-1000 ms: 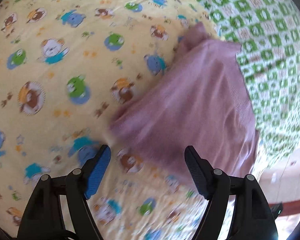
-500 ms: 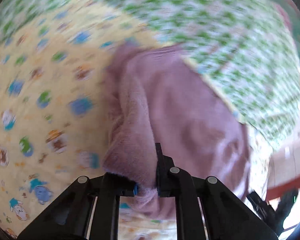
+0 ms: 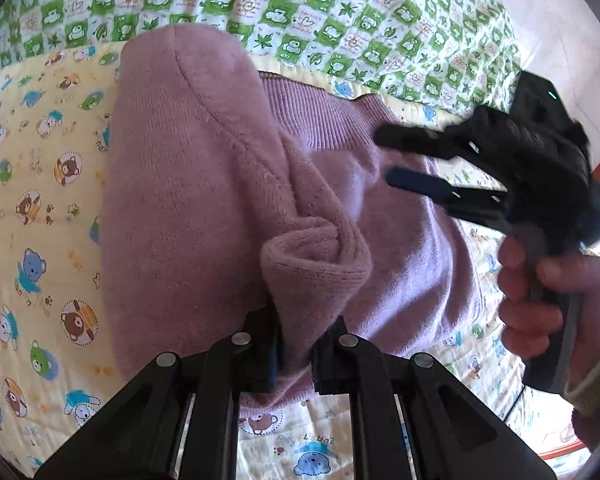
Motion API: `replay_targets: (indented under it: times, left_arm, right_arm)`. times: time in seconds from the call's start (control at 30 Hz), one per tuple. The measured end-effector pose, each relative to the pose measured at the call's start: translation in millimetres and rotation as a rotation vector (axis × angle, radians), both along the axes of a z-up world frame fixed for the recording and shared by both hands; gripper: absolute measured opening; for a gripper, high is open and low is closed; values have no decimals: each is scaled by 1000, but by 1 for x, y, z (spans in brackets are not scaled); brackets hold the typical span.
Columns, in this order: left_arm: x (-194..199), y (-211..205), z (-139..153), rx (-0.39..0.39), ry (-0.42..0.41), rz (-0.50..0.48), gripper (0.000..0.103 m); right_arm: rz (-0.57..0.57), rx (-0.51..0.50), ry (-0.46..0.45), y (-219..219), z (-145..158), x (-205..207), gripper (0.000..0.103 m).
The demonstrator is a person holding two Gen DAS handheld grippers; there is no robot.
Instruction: Fold small clothes
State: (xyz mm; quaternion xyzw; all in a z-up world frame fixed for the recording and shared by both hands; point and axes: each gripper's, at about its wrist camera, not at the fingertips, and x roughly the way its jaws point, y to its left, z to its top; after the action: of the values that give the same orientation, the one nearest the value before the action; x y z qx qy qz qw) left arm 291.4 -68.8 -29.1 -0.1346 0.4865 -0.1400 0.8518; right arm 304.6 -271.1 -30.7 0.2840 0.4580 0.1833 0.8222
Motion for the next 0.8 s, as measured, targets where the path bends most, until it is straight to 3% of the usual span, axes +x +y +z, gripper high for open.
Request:
replay_targets:
  times: [0.27,0.47,0.5,0.6,0.8]
  left_arm:
    - [8,7,-3,-35,27,16,10]
    - [7,9,-3,-43,29,18,10]
    - [3,15,-3,-44,28,19,10]
    - [1,18,3,-49,22,21,10]
    - [-3,9,31,-96,-20,-33,10]
  right_arm:
    - [172,88,0,54,-16,59,58]
    - [248,145,86,92,-38,107,58]
    - [252,152,87,95,-38,111,55]
    - [276,132,79,107,-32,117,19]
    - [240,140,-13,83,-1,99,15]
